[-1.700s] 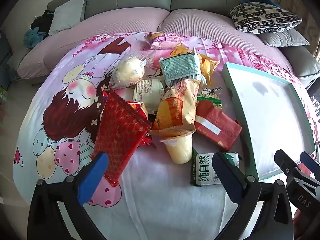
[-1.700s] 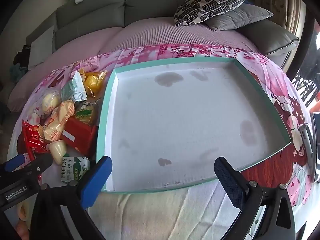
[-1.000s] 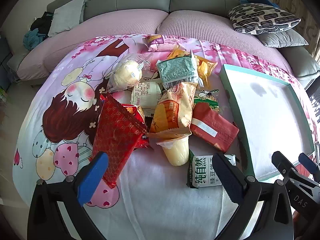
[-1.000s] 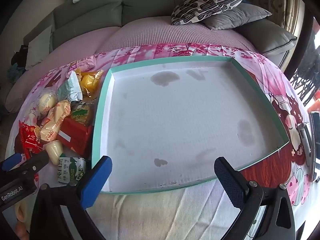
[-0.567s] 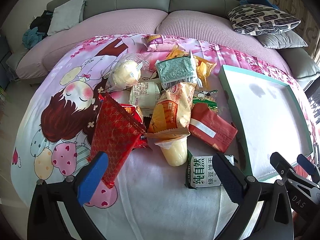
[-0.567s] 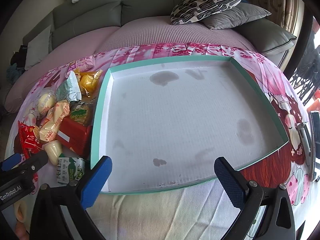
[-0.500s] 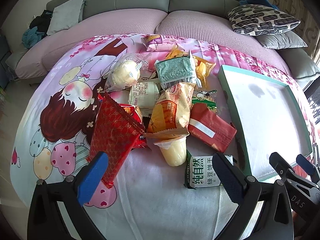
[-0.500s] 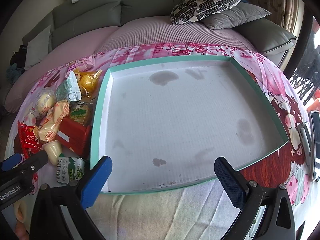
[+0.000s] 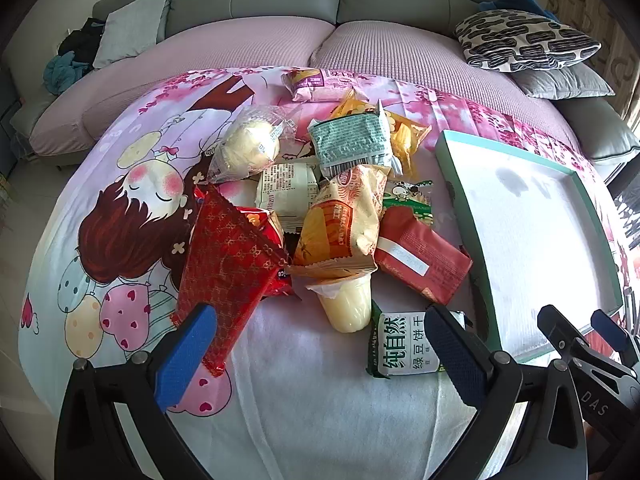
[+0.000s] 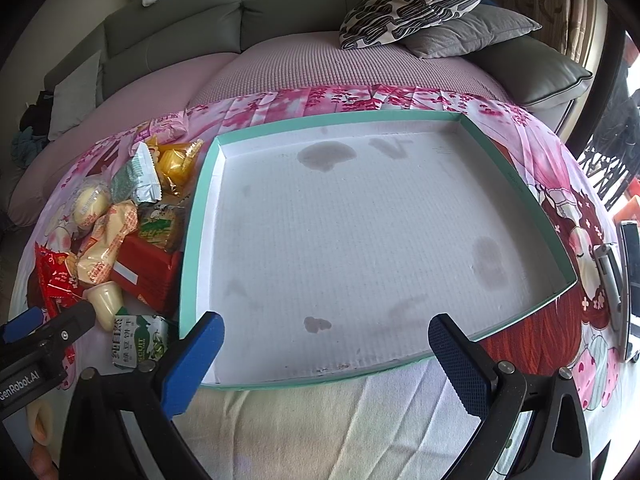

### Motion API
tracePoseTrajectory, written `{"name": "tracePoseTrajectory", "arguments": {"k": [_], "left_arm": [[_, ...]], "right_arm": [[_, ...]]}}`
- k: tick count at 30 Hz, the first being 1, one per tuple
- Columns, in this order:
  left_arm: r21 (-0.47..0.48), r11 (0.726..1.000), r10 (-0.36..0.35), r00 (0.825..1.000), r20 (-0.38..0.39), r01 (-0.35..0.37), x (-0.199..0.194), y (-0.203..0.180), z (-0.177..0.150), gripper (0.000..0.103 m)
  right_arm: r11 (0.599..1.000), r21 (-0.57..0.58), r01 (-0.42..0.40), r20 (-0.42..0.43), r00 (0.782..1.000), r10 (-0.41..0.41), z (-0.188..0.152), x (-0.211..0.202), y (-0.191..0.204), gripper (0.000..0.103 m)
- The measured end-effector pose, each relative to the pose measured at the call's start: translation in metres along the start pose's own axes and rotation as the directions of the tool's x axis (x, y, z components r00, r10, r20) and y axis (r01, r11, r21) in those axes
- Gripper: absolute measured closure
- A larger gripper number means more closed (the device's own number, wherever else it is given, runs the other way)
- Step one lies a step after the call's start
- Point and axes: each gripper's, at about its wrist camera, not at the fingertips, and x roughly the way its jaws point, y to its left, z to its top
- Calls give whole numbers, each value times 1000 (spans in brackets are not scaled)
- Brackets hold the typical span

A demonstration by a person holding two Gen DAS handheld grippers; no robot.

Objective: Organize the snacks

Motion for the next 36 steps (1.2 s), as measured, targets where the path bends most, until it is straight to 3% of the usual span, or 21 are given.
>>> {"name": "tracePoseTrajectory", "arguments": {"k": [36], "left_arm": [[-11, 1000, -7, 1000, 0, 7, -1, -2, 2, 0]], "right_arm": [[1000, 7, 9, -7, 1000, -9, 0, 1, -1, 0]]}}
